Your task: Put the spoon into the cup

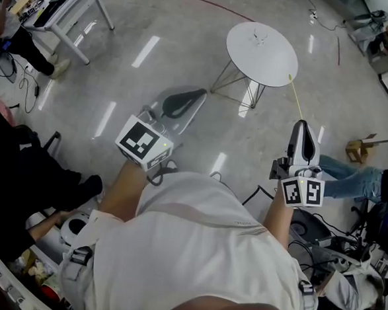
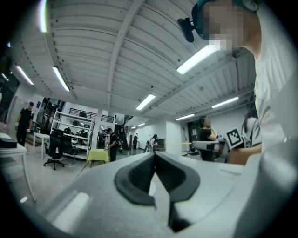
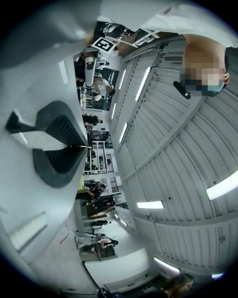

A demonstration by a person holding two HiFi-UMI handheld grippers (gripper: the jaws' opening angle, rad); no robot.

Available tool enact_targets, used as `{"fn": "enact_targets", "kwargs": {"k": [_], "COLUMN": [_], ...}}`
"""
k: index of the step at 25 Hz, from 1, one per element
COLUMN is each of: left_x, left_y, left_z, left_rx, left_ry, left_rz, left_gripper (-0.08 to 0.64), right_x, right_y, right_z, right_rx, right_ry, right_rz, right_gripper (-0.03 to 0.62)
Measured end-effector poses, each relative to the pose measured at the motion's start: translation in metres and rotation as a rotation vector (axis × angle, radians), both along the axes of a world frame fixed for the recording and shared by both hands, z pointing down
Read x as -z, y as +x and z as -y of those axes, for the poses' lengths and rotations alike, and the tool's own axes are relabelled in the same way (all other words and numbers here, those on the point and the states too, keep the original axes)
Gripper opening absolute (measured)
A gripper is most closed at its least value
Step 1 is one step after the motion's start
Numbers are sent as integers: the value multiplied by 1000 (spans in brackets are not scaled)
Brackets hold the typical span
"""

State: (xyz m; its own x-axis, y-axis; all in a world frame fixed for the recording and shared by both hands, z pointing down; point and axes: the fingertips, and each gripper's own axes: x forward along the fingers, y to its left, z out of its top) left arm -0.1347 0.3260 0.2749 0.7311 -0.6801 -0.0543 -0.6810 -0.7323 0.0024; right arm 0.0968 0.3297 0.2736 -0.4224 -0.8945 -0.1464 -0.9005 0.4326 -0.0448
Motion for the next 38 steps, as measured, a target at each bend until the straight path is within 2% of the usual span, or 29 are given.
{"fn": "enact_targets", "kwargs": {"k": [6, 12, 16, 21, 24, 28, 38], "left_x": [-11, -38, -46, -54, -56, -48, -23], "left_y": [-44, -106, -111, -106, -97, -67, 64], "left_z": [6, 21, 33, 69, 100, 158, 294], "left_rx": [5, 46, 40, 45, 55, 60, 38], "left_ry": [-16, -63, -83, -112, -116, -102, -88], "left_rz": [-19, -36, -50, -36, -22, 3, 39], "left_gripper": [2, 2, 2, 2, 2, 2, 2], "right_x": [-6, -27, -30, -35, -41, -43, -34], "right_y": [-37, -95, -97, -98, -91, -53, 80], "right_z": [9, 17, 36, 83, 116, 171, 307], "right_rx": [-10, 20, 11, 29, 41, 15, -9], "right_ry": [-14, -57, -80, -80, -82, -79, -79], "right_rz": [-14, -66, -67, -45, -28, 3, 18], "right_gripper": [12, 12, 12, 12, 12, 12, 12]}}
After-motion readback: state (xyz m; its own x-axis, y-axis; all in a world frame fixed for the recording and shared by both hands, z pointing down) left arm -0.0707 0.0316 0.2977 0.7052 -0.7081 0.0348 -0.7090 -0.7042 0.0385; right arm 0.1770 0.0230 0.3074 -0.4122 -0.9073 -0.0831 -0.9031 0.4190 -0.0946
